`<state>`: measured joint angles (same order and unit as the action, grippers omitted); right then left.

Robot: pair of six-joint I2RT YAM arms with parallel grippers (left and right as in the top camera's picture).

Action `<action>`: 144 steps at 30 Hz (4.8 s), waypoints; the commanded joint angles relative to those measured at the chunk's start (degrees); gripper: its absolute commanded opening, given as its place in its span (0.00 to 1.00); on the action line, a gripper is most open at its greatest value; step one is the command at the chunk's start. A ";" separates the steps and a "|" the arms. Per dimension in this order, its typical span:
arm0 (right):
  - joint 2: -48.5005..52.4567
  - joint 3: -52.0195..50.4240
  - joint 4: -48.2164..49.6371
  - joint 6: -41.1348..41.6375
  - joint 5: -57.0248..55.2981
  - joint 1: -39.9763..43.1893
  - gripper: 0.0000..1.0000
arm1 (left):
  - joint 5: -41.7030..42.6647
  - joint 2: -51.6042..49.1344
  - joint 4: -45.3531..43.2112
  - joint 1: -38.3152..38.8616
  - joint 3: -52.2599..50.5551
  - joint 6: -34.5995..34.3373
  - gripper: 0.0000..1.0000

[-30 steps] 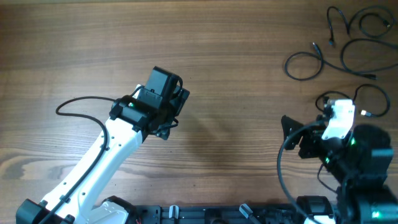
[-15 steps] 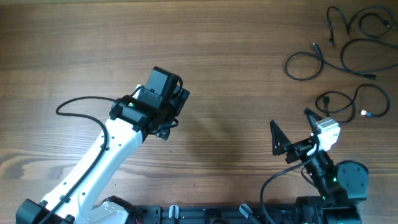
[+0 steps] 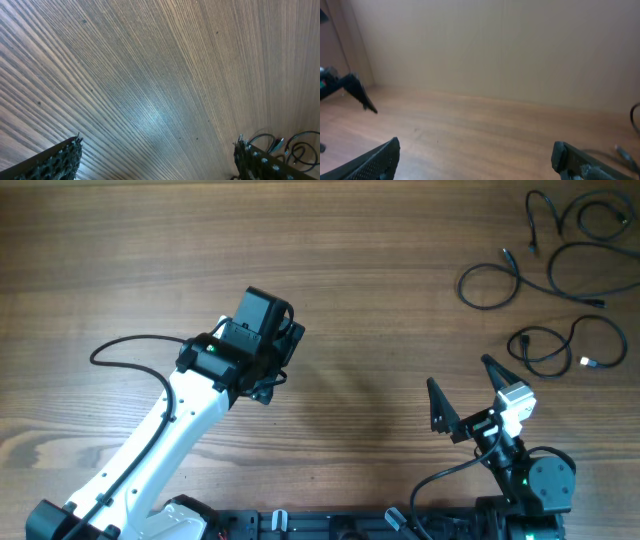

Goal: Untangle cables

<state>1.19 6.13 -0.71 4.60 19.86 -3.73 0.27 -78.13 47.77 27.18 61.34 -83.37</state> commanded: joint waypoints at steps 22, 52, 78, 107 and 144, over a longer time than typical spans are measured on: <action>-1.01 -5.77 1.03 -10.49 -9.31 -0.02 1.00 | -1.03 -0.42 0.07 -0.31 0.59 0.70 1.00; -1.01 -5.77 0.37 -7.61 -17.94 0.04 1.00 | -1.03 -0.42 0.07 -0.31 0.59 0.68 1.00; -1.01 -5.77 0.63 -10.60 -17.29 0.04 1.00 | -1.03 -0.42 0.04 -0.31 0.59 0.68 1.00; -0.98 -5.77 0.66 -10.58 -17.07 0.04 1.00 | -2.95 -0.42 0.04 -0.31 0.59 0.68 1.00; -0.98 -5.77 0.66 -10.60 -17.09 0.04 1.00 | 5.07 21.00 -11.17 -9.90 -17.35 48.65 1.00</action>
<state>0.84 0.36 -0.21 -5.30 2.72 -3.70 2.13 -61.25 36.99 19.53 47.40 -39.55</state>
